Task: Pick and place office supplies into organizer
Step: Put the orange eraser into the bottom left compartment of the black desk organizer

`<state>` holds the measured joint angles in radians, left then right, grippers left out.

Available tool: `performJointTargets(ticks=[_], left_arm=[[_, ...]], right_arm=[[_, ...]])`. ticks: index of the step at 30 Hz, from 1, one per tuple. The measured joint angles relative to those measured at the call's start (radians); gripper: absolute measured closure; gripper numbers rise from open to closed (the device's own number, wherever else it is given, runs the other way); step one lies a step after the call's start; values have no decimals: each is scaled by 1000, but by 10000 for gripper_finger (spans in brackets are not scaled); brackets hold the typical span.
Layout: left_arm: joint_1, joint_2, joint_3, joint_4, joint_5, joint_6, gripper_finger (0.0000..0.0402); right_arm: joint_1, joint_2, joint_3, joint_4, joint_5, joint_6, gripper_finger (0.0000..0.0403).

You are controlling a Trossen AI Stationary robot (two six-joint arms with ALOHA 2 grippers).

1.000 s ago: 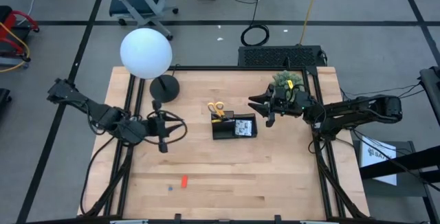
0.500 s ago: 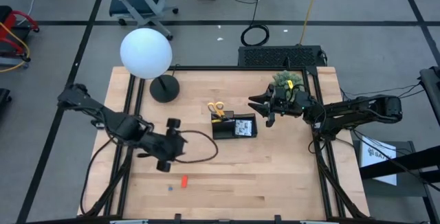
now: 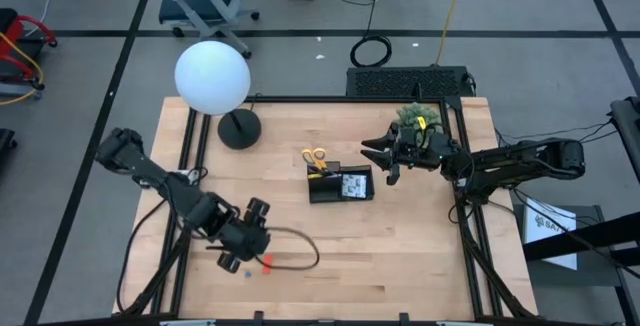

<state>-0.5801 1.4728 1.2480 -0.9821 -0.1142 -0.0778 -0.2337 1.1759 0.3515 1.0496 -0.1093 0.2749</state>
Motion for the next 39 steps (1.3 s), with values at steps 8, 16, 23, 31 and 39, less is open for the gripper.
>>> performJointTargets(ticks=[8,16,23,31,39], left_arm=[[-78,63,0,0,-28,227,183],[-90,136,0,-21,-27,430,183],[-91,203,0,-21,-35,602,183],[-92,231,0,6,-46,689,183],[-97,275,-1,36,-14,763,183]], right_arm=[[0,0,0,0,1,0,273],[0,0,0,0,6,21,273],[0,0,0,-3,6,36,273],[0,0,0,-7,7,35,273],[0,0,0,-7,7,27,273]])
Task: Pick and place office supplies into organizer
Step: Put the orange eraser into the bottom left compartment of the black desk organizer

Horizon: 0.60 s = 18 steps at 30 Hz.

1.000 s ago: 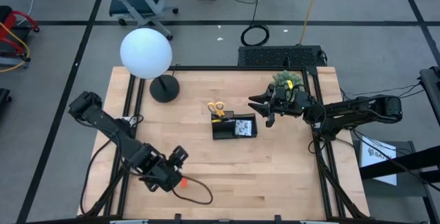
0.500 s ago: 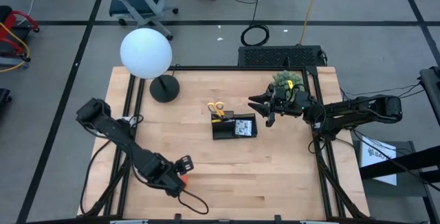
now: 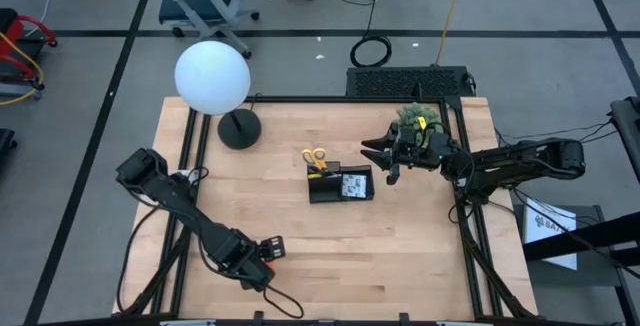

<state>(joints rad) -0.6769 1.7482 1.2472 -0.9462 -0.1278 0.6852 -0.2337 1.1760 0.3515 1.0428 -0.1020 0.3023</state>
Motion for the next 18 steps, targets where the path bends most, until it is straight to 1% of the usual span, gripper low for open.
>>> performJointTargets(ticks=[12,18], left_arm=[[-2,48,0,106,68,92,183],[-2,95,-2,106,76,116,183]], right_arm=[[15,0,0,-1,0,10,273],[19,0,0,0,1,8,273]])
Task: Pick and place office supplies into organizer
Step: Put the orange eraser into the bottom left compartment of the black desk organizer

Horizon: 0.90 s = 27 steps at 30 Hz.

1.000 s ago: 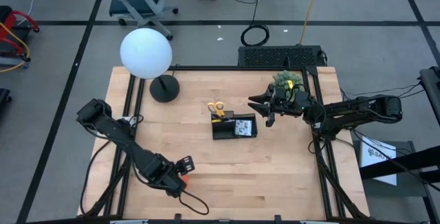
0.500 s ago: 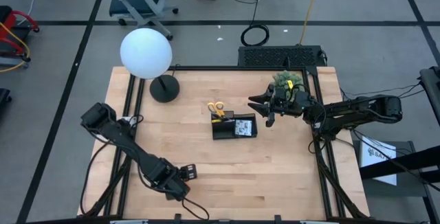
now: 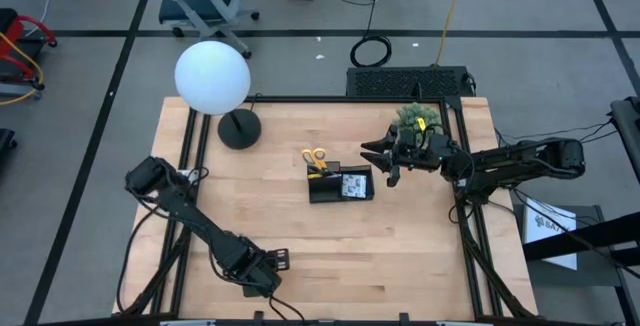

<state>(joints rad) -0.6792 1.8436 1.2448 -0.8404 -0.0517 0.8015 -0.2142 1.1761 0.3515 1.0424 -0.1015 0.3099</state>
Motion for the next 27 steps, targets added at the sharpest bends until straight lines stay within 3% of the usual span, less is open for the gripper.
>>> performJointTargets(ticks=[27], left_arm=[[27,15,-124,216,68,89,183]], right_arm=[[0,0,0,-2,1,-8,273]])
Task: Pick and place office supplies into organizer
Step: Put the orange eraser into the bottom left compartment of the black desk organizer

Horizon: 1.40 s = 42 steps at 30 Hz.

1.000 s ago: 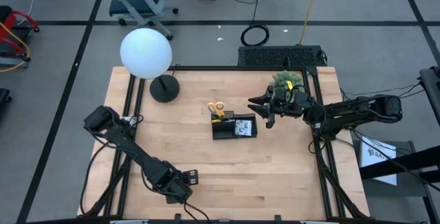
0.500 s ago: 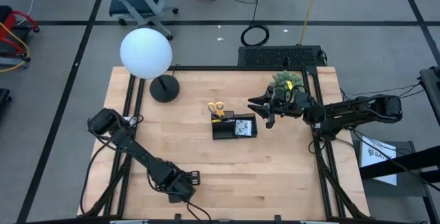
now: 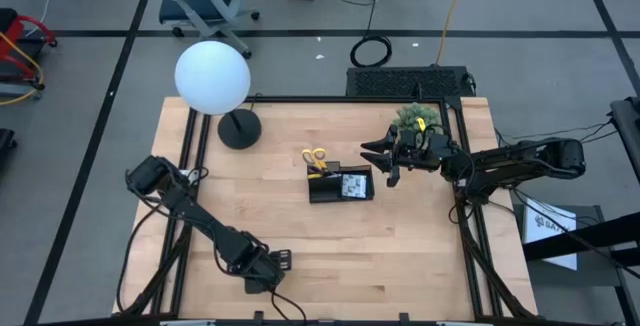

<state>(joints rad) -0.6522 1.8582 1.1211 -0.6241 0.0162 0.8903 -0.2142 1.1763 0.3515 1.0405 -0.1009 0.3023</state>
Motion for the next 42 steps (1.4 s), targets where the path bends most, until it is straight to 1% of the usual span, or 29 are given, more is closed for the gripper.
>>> performJointTargets(ticks=[3,10,22,27,34,37,42], left_arm=[[7,-3,-18,26,23,8,183],[26,0,-20,20,65,-25,183],[26,3,-20,-9,83,-48,183],[26,5,-8,-30,93,-62,183],[25,9,15,-64,123,-83,184],[24,9,15,-72,128,-82,196],[36,9,15,-57,132,-76,236]], right_arm=[[0,0,0,-1,0,0,273],[0,0,0,-3,0,0,273],[0,0,0,-6,1,0,273],[0,0,0,-40,53,-5,273],[0,0,0,-51,53,-8,273],[0,0,0,-51,53,-8,273],[0,0,0,-51,53,-8,273]])
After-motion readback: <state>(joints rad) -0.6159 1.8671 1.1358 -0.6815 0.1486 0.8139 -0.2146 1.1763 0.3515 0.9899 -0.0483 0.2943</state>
